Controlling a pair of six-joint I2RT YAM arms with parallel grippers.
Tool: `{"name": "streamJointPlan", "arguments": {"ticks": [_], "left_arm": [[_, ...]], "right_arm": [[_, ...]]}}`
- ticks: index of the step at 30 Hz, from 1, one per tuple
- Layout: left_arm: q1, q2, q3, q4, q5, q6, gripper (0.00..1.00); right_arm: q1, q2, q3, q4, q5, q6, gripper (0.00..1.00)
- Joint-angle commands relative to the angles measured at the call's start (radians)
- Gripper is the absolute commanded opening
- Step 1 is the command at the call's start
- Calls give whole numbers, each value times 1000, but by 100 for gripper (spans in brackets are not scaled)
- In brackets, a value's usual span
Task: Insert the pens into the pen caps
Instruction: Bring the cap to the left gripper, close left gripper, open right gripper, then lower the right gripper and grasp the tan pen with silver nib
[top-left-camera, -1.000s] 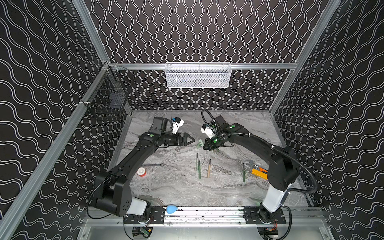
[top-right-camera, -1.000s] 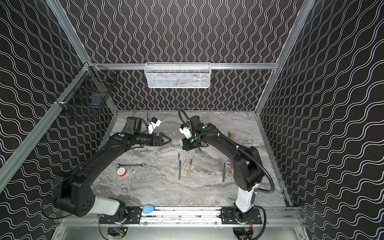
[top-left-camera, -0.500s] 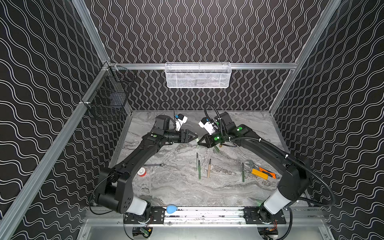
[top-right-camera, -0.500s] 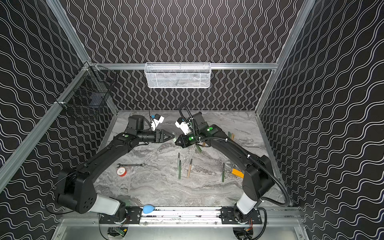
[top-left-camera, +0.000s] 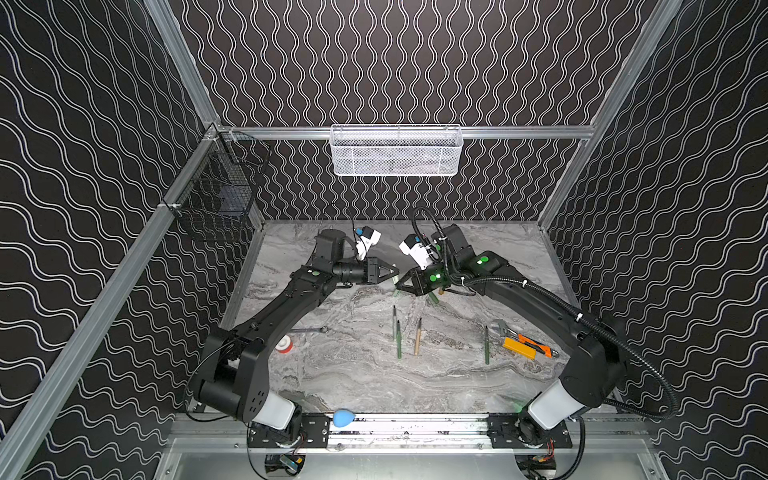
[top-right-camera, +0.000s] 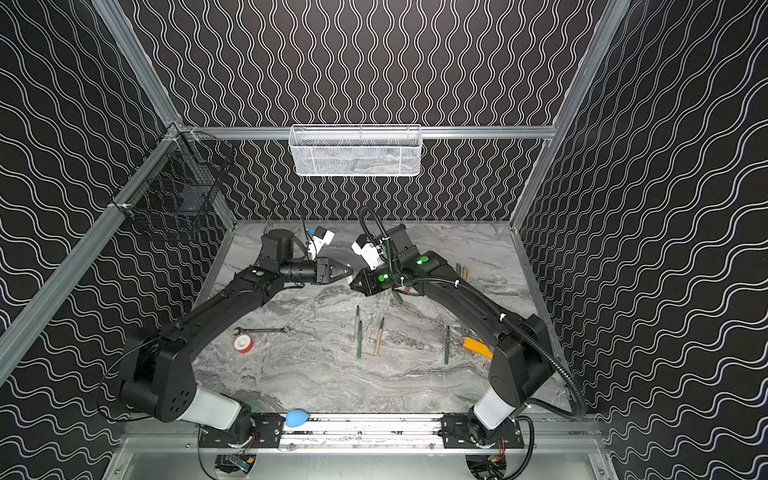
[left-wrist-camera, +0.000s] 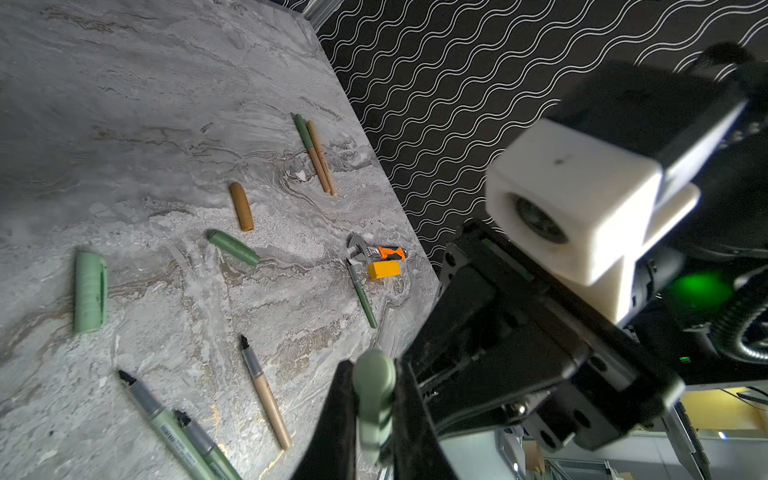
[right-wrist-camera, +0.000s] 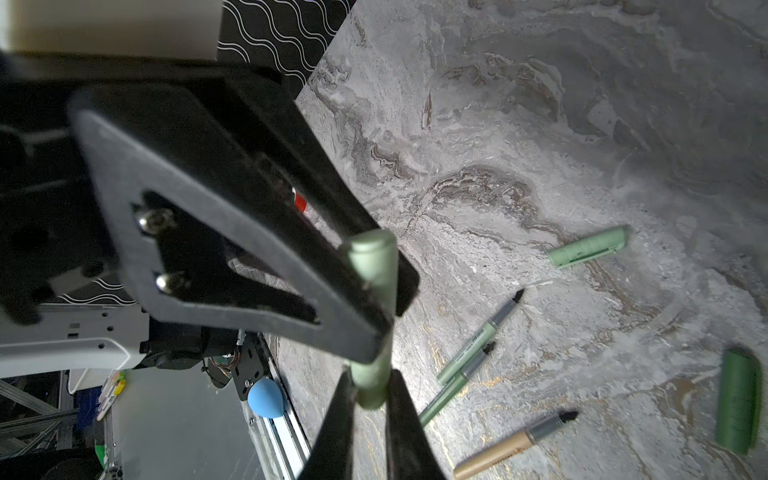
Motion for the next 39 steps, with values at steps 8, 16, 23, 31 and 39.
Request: {"name": "streamJointPlan", "arguments": {"ticks": [8,16,23,31,39], "left_arm": [[1,-24,-11,8,-26,11,0],[51,-81,-42,-165,-217,59,0],[95,-136,-52,-266,-270,121,0],[112,-132,-66,-251,-257,115,0],[121,-118,-57,-253,-249,120,0]], "right_arm": [[6,15,-8,18,0,24,30],[4,99,-79,-79,159,105,41],[6,187,-106,-166,259,153,41],[42,233,-157,-185,314,162,40],[62,266,-163,-197,325,172,39]]}}
